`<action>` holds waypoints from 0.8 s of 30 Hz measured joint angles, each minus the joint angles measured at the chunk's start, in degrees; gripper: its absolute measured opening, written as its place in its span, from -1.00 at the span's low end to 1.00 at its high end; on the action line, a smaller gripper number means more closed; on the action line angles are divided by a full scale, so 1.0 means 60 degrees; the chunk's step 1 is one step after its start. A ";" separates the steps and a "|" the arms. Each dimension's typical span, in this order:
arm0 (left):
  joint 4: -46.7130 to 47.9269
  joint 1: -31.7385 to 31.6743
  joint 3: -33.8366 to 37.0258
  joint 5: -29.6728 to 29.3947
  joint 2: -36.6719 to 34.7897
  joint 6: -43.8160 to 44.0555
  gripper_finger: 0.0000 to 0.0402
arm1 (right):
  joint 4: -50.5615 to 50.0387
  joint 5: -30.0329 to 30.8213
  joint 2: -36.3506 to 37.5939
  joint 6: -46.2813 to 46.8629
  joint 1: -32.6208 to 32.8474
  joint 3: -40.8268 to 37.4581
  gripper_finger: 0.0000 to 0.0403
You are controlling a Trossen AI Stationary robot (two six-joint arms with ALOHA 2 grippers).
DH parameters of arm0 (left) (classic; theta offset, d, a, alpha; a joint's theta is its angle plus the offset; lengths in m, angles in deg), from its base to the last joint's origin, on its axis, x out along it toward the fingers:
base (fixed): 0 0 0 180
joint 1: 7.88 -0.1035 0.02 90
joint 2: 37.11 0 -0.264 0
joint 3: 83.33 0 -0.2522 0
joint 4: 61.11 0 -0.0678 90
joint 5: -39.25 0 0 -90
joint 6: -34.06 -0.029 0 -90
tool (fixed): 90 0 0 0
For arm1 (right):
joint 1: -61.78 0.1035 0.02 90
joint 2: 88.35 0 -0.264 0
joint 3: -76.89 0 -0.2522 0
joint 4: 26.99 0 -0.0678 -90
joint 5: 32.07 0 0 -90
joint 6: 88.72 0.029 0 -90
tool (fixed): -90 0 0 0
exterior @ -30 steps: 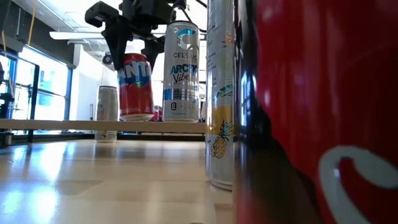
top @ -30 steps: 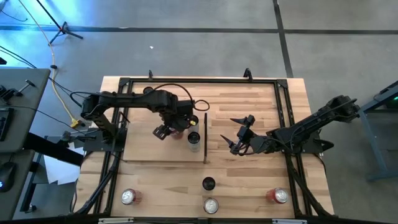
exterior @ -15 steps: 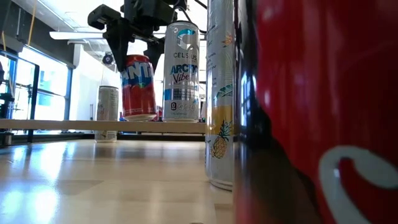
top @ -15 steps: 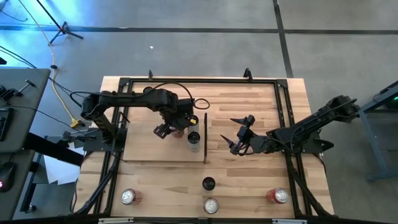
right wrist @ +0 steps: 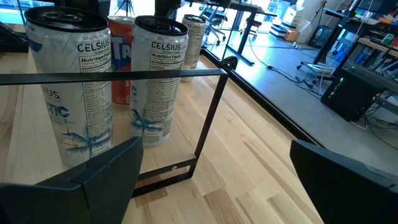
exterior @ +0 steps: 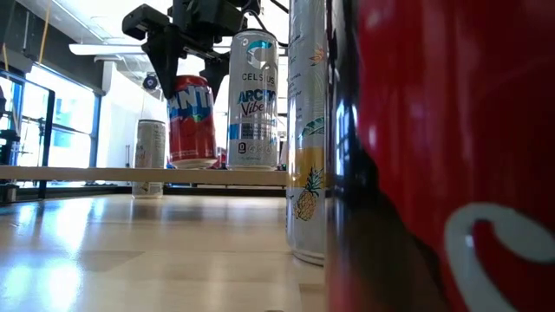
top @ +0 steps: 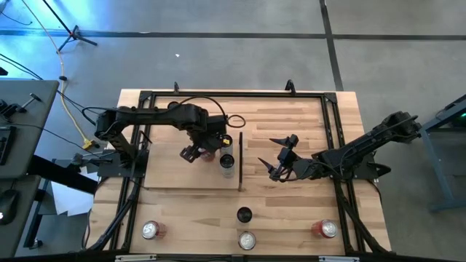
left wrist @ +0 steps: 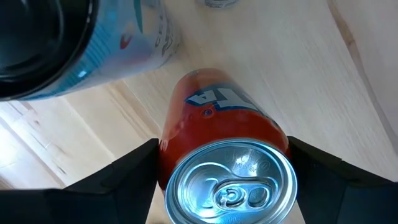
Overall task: Place canned beverage on shelf
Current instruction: Adjust the red soda can on the shelf
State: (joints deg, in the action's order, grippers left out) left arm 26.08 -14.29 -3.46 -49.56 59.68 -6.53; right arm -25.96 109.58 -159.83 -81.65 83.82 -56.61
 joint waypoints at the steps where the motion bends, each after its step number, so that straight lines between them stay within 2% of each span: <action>1: 0.0000 0.0000 0.0000 0.0000 0.0000 0.0009 0.42 | 0.0002 0.0000 -0.0002 0.0000 0.0000 0.0000 0.95; 24: 0.0200 -0.0234 0.0015 0.0142 0.0215 0.0287 0.42 | 0.0001 -0.0002 0.0000 0.0000 0.0002 0.0000 0.95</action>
State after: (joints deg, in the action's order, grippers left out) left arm 27.27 -15.70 -3.37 -48.71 60.97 -4.81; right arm -25.95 109.57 -159.83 -81.65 83.84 -56.61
